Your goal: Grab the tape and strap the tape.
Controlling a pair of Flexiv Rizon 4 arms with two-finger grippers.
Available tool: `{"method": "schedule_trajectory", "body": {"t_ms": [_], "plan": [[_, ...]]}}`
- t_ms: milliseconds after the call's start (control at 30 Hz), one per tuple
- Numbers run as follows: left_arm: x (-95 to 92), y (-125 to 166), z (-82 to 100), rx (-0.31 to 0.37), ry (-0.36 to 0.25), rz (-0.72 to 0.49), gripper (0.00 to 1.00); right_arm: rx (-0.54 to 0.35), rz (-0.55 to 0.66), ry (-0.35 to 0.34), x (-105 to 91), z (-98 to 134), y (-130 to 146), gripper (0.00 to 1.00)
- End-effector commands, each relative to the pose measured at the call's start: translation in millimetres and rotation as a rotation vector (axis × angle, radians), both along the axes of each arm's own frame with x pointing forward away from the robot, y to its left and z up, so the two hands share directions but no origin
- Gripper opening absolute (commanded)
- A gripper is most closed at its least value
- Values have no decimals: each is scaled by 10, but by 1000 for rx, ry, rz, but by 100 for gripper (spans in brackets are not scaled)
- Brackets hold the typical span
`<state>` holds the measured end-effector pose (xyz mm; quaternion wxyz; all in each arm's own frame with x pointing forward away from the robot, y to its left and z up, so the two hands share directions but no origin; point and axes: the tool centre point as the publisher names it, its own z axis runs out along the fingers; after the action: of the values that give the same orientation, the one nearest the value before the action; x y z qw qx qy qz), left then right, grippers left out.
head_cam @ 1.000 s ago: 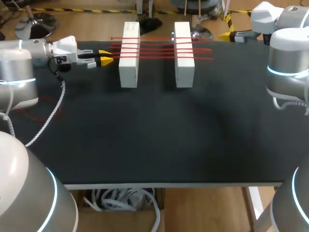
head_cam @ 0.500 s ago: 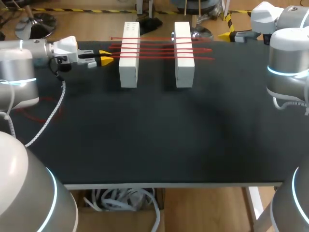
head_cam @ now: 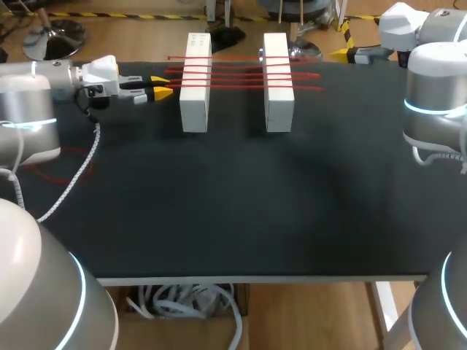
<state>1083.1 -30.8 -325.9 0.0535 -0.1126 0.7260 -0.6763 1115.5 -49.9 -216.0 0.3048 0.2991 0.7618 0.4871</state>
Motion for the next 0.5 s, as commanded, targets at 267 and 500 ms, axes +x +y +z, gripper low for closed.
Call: {"method": "schedule_trajectory", "body": {"t_ms": [267, 500], "plan": [[10, 0, -17, 0, 0, 0, 0, -1, 2, 3, -3, 6, -7, 100], [-4, 9, -2, -1, -7, -11, 0, -1, 2, 3, -3, 6, -7, 100]]}}
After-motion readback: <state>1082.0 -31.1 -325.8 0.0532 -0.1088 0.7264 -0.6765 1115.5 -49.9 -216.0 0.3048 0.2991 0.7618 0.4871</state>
